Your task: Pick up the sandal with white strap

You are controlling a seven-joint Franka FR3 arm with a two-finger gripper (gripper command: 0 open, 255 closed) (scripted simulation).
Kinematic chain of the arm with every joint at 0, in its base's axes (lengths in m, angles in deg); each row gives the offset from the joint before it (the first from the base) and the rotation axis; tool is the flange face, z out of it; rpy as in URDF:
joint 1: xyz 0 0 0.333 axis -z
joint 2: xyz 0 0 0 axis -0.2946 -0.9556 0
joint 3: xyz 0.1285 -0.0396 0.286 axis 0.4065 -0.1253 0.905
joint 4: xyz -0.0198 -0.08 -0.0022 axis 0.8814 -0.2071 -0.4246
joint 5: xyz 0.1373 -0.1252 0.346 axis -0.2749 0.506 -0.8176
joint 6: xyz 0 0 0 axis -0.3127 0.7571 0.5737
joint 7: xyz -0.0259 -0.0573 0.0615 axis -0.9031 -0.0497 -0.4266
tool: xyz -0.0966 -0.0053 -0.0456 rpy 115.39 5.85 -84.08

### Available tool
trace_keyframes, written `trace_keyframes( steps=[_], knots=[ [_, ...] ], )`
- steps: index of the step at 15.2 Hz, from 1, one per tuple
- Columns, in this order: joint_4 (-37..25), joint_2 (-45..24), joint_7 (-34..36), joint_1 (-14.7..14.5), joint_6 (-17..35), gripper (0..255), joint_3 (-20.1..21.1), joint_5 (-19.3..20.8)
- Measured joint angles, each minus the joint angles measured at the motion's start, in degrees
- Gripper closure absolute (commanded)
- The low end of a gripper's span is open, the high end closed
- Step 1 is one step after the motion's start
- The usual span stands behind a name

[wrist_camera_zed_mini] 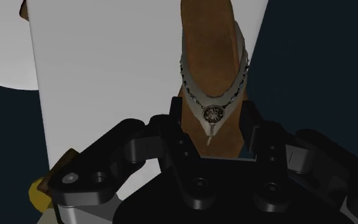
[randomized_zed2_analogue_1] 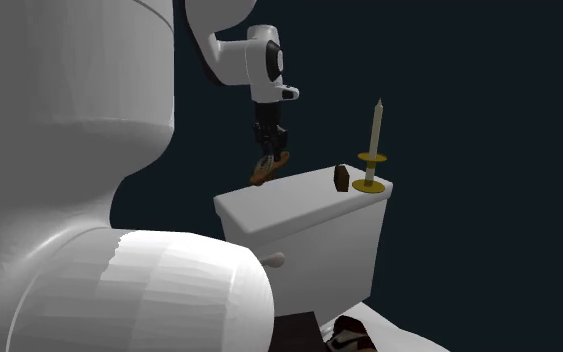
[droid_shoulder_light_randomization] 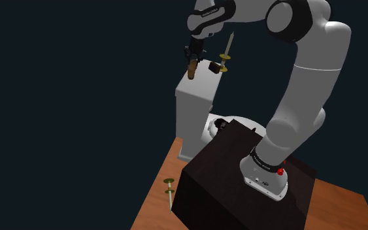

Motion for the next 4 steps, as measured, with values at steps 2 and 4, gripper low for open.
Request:
trace_keyframes(
  steps=[2,4],
  knots=[
    [-0.94,0.55,-0.02,-0.03,-1.48,255,0.00,0.01],
    [-1.58,0.94,-0.14,0.02,-2.52,255,-0.03,0.01]
  ],
)
